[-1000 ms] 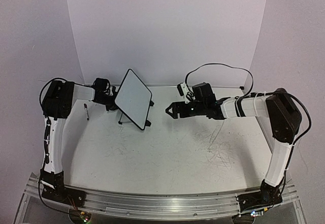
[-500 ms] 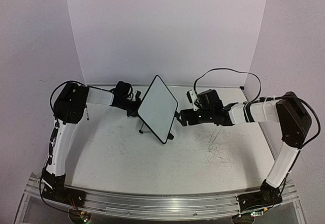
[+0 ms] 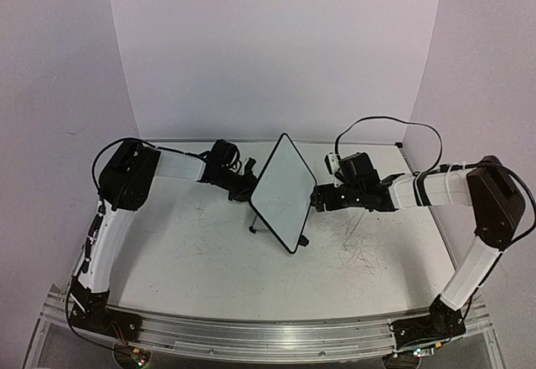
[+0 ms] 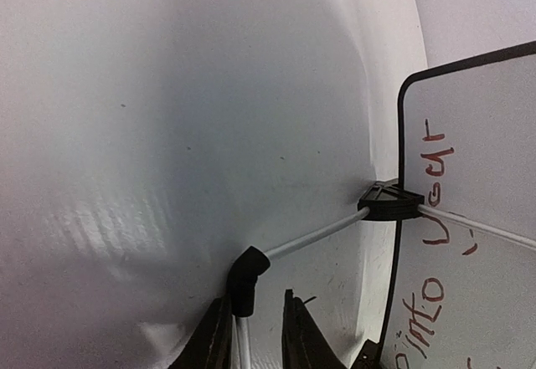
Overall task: Write a sentence on the whiteboard
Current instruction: Move the whiteboard stand to the center of the board.
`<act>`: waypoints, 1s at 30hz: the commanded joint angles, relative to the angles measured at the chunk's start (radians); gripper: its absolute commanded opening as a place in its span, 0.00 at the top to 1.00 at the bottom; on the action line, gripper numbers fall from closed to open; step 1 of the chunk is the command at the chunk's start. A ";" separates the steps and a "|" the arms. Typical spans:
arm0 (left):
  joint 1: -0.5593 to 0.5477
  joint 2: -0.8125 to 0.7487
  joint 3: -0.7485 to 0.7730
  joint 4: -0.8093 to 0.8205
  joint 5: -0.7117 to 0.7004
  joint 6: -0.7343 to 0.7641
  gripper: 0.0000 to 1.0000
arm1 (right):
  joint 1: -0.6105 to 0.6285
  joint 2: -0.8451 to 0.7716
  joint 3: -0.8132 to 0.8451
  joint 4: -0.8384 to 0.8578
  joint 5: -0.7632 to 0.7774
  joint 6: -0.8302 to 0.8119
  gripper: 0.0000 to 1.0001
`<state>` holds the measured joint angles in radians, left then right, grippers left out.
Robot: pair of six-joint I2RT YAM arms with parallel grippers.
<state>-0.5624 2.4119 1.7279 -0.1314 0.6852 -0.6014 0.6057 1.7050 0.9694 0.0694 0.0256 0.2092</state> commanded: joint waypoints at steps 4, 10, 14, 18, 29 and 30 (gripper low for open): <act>0.019 -0.104 0.017 -0.064 -0.013 0.035 0.68 | -0.021 0.010 0.010 -0.007 0.015 -0.191 0.14; 0.058 -0.158 0.008 -0.116 -0.042 0.047 0.64 | -0.086 0.100 0.108 -0.032 -0.147 -0.356 0.24; 0.080 -0.221 -0.035 -0.153 -0.083 0.075 0.60 | -0.102 0.123 0.159 -0.090 -0.220 -0.450 0.27; 0.106 -0.296 -0.099 -0.180 -0.134 0.096 0.56 | -0.101 0.165 0.184 -0.171 -0.197 -0.582 0.34; 0.121 -0.480 -0.293 -0.208 -0.196 0.096 0.50 | -0.101 0.307 0.328 -0.255 -0.231 -0.672 0.48; 0.121 -0.497 -0.317 -0.208 -0.205 0.095 0.49 | -0.101 0.324 0.347 -0.268 -0.238 -0.675 0.50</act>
<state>-0.4378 2.0093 1.4825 -0.3173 0.5165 -0.5198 0.5003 1.9648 1.2261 -0.1477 -0.1887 -0.4248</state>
